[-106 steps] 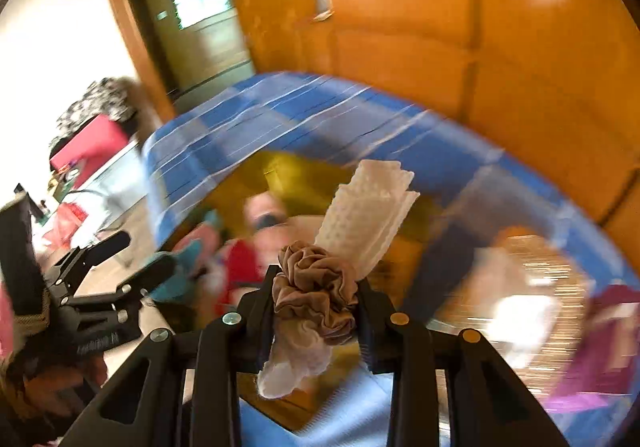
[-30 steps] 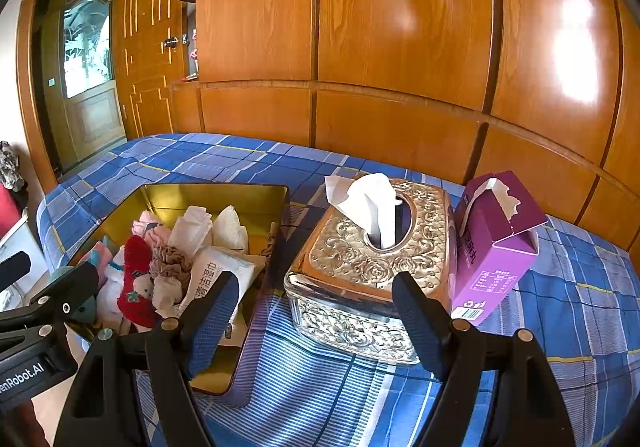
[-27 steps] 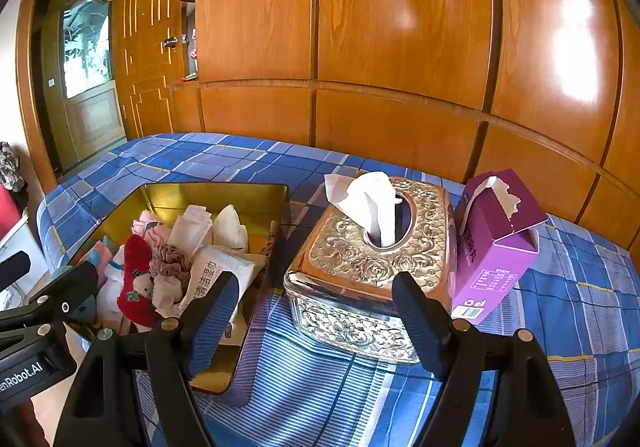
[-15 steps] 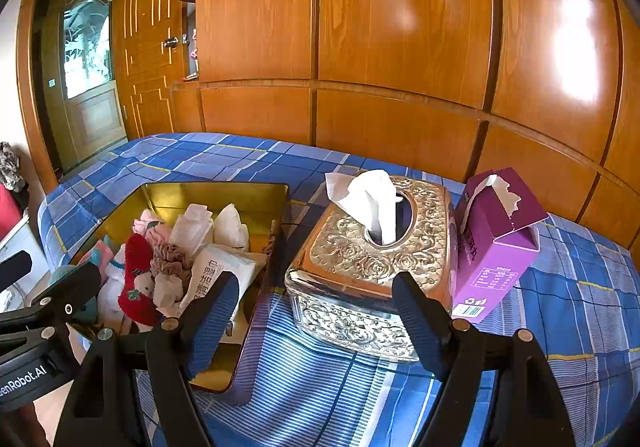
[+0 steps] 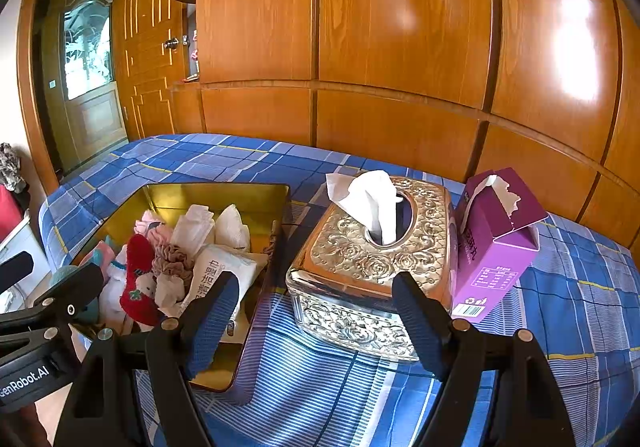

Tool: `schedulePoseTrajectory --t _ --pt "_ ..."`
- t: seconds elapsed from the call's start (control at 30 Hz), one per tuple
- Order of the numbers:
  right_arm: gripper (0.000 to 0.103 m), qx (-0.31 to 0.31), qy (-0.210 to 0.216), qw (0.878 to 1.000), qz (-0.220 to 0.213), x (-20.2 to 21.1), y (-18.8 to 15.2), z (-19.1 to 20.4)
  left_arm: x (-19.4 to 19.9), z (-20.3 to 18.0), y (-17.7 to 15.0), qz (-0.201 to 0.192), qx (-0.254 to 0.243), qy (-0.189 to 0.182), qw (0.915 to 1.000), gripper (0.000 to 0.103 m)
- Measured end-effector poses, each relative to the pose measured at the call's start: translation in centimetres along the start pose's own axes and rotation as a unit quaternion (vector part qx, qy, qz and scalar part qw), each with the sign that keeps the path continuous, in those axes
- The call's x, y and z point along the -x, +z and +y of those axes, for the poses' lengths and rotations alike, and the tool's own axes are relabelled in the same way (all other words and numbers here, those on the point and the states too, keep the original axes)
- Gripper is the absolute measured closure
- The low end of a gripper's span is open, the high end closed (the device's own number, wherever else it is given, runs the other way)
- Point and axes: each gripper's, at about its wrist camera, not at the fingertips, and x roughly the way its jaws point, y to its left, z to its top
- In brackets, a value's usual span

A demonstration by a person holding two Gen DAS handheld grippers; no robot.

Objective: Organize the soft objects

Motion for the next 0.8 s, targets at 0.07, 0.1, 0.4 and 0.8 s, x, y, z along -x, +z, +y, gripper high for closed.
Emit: schedulePoseTrajectory --t 0.07,0.1,0.4,0.8 --pt "0.023 0.001 0.0 1.0 0.0 0.02 -0.03 0.04 0.03 0.0 0.03 0.0 -0.001 -0.001 1.0 0.0" --pt "0.023 0.0 0.0 1.0 0.0 0.05 -0.04 0.05 0.02 -0.01 0.02 0.0 -0.001 0.0 1.0 0.0" --pt "0.023 0.0 0.0 1.0 0.0 -0.05 -0.04 -0.02 0.11 -0.03 0.07 -0.001 0.0 0.0 1.0 0.0" --pt "0.023 0.0 0.0 1.0 0.002 -0.15 -0.14 -0.15 0.23 0.07 0.15 -0.006 0.002 -0.001 1.0 0.0"
